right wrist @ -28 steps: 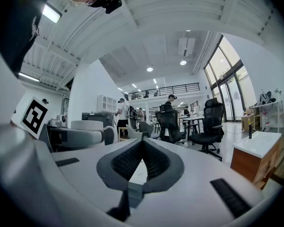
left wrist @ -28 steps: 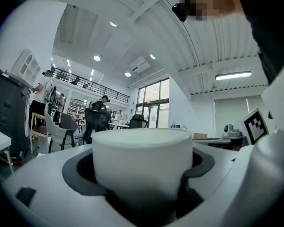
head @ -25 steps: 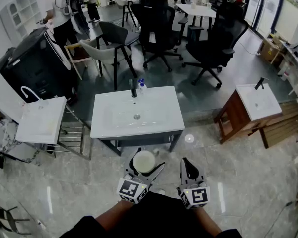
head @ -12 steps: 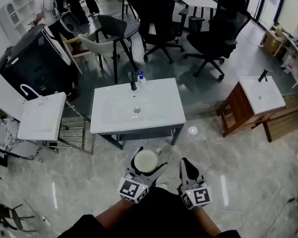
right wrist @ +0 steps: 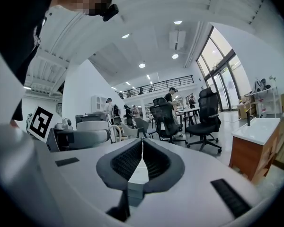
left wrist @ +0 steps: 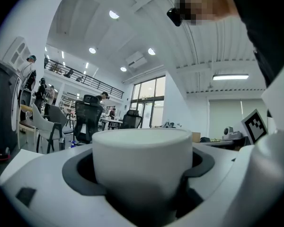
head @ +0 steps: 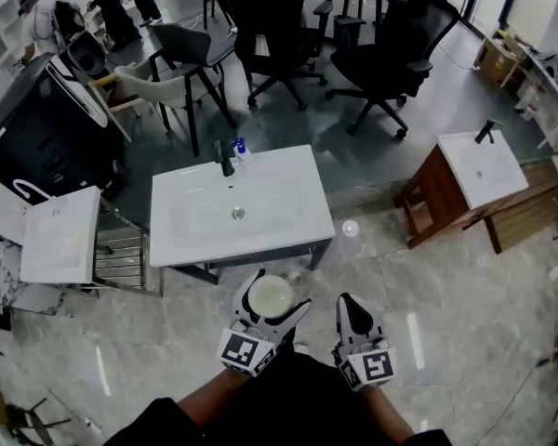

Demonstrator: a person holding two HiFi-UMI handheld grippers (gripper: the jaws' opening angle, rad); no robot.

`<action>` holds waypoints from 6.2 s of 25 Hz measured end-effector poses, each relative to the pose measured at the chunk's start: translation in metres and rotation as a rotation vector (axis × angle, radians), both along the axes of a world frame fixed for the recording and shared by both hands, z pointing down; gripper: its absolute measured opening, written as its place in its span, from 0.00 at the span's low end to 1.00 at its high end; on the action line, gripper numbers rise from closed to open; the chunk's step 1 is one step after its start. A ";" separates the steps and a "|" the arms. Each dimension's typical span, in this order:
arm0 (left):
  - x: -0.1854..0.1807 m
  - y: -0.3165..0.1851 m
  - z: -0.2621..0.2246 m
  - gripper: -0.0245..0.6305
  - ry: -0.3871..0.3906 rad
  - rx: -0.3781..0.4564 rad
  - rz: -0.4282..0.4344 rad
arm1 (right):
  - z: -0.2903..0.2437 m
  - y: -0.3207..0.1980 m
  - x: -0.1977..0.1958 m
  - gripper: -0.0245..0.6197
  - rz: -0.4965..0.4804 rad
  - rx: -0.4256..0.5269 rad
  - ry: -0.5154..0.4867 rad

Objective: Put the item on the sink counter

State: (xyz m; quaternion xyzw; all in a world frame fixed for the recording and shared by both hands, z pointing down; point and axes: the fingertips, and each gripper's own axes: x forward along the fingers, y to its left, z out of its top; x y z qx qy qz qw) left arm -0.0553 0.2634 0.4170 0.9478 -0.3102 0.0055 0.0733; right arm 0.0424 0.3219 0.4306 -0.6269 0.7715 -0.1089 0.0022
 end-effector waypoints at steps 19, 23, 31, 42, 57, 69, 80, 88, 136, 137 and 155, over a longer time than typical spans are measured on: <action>0.049 -0.244 0.003 0.73 -0.013 -0.032 0.029 | -0.032 -0.253 0.053 0.09 0.034 -0.024 0.023; 0.050 -0.289 0.008 0.73 -0.002 -0.037 0.020 | -0.023 -0.299 0.051 0.09 0.025 -0.027 0.034; 0.051 -0.352 0.031 0.73 -0.025 -0.037 0.040 | -0.009 -0.360 0.054 0.09 0.053 -0.040 0.024; 0.082 -0.420 0.058 0.73 -0.055 -0.041 -0.041 | 0.015 -0.433 0.072 0.09 -0.054 -0.047 0.048; 0.141 -0.513 0.115 0.73 -0.114 -0.109 -0.162 | 0.055 -0.531 0.112 0.09 -0.180 -0.096 0.069; 0.155 -0.560 0.220 0.73 -0.225 -0.168 -0.247 | 0.093 -0.562 0.144 0.09 -0.219 -0.134 0.073; 0.180 -0.573 0.298 0.73 -0.349 -0.168 -0.137 | 0.138 -0.565 0.139 0.09 -0.301 -0.203 0.075; 0.185 -0.577 0.314 0.73 -0.359 -0.141 -0.119 | 0.149 -0.569 0.154 0.09 -0.279 -0.191 0.095; 0.121 -0.526 0.282 0.74 -0.275 -0.227 -0.153 | 0.139 -0.506 0.128 0.09 -0.240 -0.245 0.103; 0.119 -0.520 0.275 0.74 -0.261 -0.229 -0.152 | 0.135 -0.504 0.130 0.09 -0.217 -0.237 0.099; 0.041 -0.427 0.130 0.73 -0.070 -0.195 -0.211 | 0.072 -0.450 0.080 0.09 -0.117 -0.156 0.097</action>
